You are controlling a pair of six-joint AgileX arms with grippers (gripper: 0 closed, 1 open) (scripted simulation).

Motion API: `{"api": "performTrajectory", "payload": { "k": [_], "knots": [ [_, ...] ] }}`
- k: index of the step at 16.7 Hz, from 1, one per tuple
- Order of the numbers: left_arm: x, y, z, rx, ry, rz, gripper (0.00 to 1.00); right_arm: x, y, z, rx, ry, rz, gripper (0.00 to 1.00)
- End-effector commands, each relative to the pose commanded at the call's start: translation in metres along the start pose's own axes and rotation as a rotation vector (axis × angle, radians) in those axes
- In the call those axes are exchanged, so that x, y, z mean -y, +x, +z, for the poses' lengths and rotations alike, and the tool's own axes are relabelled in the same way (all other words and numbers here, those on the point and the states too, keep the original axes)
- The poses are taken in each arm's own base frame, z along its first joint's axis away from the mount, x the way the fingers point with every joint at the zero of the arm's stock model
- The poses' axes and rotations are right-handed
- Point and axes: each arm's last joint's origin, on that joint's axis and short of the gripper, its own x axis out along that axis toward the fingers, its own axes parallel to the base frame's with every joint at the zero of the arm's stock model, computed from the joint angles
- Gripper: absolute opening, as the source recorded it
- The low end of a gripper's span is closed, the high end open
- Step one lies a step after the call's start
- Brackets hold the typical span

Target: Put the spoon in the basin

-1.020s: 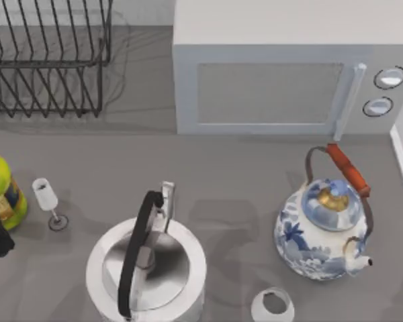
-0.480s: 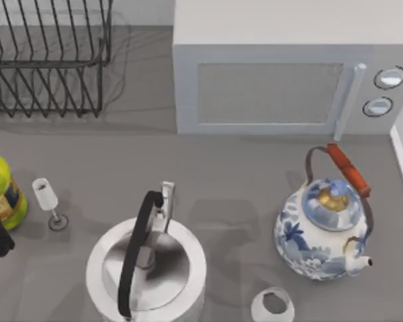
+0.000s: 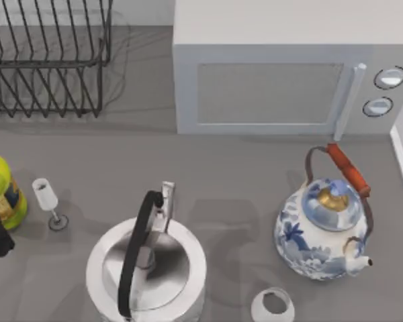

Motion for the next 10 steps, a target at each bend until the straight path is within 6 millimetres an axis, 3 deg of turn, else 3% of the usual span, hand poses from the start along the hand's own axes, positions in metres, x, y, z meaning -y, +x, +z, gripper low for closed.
{"api": "performTrajectory", "payload": {
  "k": [2, 10],
  "knots": [
    [0.0, 0.0, 0.0, 0.0, 0.0, 0.0, 1.0, 0.0, 0.0, 0.0, 0.0, 0.0, 0.0, 1.0],
    [0.0, 0.0, 0.0, 0.0, 0.0, 0.0, 1.0, 0.0, 0.0, 0.0, 0.0, 0.0, 0.0, 0.4]
  ]
}}
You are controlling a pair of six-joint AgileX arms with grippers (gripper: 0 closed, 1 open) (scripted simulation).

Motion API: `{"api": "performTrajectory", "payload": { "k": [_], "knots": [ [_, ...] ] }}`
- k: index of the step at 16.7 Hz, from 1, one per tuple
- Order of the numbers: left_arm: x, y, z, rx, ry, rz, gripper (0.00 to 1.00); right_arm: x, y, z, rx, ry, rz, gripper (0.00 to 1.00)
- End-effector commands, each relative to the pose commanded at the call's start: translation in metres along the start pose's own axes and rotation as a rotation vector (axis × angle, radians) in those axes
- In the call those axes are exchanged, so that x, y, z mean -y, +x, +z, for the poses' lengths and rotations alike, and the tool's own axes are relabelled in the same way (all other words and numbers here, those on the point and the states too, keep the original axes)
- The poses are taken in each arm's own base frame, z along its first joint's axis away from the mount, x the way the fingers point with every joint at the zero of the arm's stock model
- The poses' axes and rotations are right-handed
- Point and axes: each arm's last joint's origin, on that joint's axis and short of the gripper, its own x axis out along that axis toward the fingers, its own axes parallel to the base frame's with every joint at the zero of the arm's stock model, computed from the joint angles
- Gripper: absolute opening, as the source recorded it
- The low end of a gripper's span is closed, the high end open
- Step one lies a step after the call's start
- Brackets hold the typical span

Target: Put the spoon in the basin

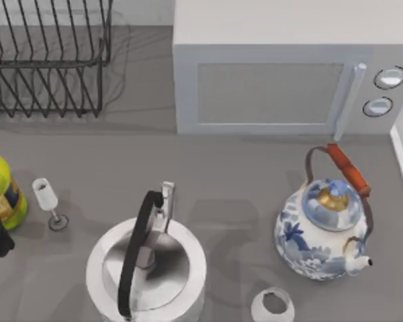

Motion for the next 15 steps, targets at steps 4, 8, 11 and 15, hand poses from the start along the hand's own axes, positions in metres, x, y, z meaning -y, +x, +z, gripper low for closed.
{"api": "performTrajectory", "payload": {
  "k": [4, 8, 11, 15],
  "knots": [
    [0.0, 0.0, 0.0, 0.0, 0.0, 0.0, 1.0, 0.0, 0.0, 0.0, 0.0, 0.0, 0.0, 0.1],
    [0.0, 0.0, 0.0, 0.0, 0.0, 0.0, 1.0, 0.0, 0.0, 0.0, 0.0, 0.0, 0.0, 0.0],
    [0.0, 0.0, 0.0, 0.0, 0.0, 0.0, 1.0, 0.0, 0.0, 0.0, 0.0, 0.0, 0.0, 0.0],
    [0.0, 0.0, 0.0, 0.0, 0.0, 0.0, 1.0, 0.001, -0.02, 0.002, 0.031, 0.005, -0.019, 0.0]
  ]
}}
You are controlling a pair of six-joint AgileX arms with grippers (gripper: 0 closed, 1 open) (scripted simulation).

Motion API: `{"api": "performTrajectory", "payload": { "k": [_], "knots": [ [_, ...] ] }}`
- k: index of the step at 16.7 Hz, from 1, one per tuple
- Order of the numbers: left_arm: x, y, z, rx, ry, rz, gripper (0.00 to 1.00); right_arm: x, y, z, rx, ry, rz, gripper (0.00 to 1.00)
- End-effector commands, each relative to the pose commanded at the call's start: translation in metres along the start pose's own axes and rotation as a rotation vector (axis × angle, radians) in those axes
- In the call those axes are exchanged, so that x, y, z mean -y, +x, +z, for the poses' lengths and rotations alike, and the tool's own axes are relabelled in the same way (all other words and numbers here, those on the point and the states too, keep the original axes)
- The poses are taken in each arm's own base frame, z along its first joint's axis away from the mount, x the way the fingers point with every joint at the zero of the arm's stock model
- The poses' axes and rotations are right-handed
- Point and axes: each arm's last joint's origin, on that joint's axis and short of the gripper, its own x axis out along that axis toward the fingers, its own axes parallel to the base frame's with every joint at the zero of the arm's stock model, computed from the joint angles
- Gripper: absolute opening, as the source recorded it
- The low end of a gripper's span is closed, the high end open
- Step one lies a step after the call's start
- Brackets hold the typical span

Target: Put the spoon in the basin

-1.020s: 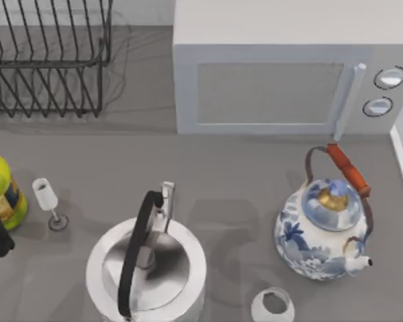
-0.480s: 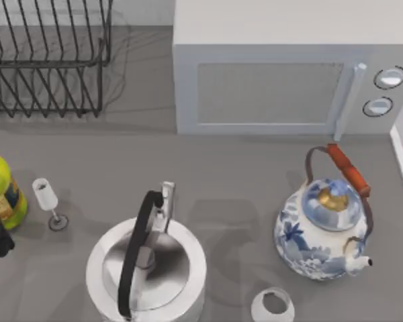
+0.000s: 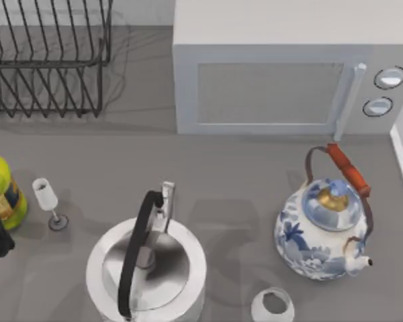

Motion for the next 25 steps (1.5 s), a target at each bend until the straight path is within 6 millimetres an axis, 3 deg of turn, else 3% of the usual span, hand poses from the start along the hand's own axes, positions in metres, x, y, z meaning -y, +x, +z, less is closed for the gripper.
{"api": "performTrajectory", "payload": {
  "k": [3, 11, 18, 21, 25],
  "knots": [
    [0.0, 0.0, 0.0, 0.0, 0.0, 0.0, 1.0, 0.001, -0.016, 0.007, 0.006, 0.0, 0.0, 0.0],
    [0.0, 0.0, 0.0, 0.0, 0.0, 0.0, 1.0, 0.0, -0.095, 0.007, -0.006, 0.0, 0.001, 0.0],
    [0.0, 0.0, 0.0, 0.0, 0.0, 0.0, 1.0, 0.0, -0.098, 0.009, -0.008, 0.002, 0.002, 0.0],
    [0.0, 0.0, 0.0, 0.0, 0.0, 0.0, 1.0, -0.002, -0.101, 0.03, -0.04, 0.011, 0.004, 0.0],
    [0.0, 0.0, 0.0, 0.0, 0.0, 0.0, 1.0, -0.011, -0.108, 0.086, -0.095, 0.017, 0.003, 0.0]
  ]
}}
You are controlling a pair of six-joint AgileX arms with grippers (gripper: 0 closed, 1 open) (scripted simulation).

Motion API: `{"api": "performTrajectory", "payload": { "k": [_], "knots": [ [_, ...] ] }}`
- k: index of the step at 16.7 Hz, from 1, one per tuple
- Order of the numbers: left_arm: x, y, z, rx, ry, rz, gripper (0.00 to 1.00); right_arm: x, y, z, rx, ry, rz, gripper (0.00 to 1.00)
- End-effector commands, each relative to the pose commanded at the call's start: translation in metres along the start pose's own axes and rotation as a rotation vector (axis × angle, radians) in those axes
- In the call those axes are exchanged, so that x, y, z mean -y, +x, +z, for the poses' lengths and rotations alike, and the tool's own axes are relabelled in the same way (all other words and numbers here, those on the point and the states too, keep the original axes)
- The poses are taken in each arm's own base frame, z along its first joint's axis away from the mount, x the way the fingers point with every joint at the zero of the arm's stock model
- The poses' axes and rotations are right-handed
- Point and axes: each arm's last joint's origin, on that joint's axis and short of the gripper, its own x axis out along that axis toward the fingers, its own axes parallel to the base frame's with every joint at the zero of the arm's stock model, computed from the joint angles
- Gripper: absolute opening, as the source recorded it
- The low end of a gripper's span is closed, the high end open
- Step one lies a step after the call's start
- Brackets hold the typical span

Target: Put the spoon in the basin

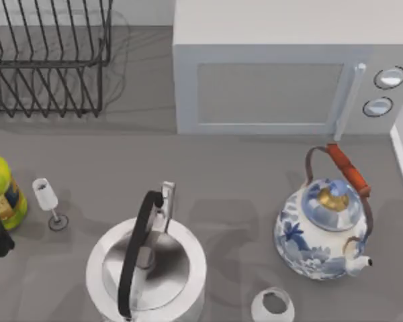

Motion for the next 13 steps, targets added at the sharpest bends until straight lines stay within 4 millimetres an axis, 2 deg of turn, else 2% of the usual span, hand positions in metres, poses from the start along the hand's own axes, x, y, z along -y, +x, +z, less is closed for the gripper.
{"api": "performTrajectory", "payload": {
  "k": [3, 7, 10, 13],
  "knots": [
    [0.0, 0.0, 0.0, 0.0, 0.0, 0.0, 1.0, -0.017, -0.01, 0.054, -0.015, 0.001, -0.006, 0.0],
    [0.0, 0.0, 0.0, 0.0, 0.0, 0.0, 1.0, -0.055, -0.01, 0.12, -0.011, -0.002, -0.015, 0.0],
    [0.0, 0.0, 0.0, 0.0, 0.0, 0.0, 1.0, -0.089, -0.002, 0.151, 0.009, -0.005, -0.018, 0.0],
    [0.0, 0.0, 0.0, 0.0, 0.0, 0.0, 1.0, -0.121, 0.01, 0.167, 0.03, -0.01, -0.019, 0.0]
  ]
}}
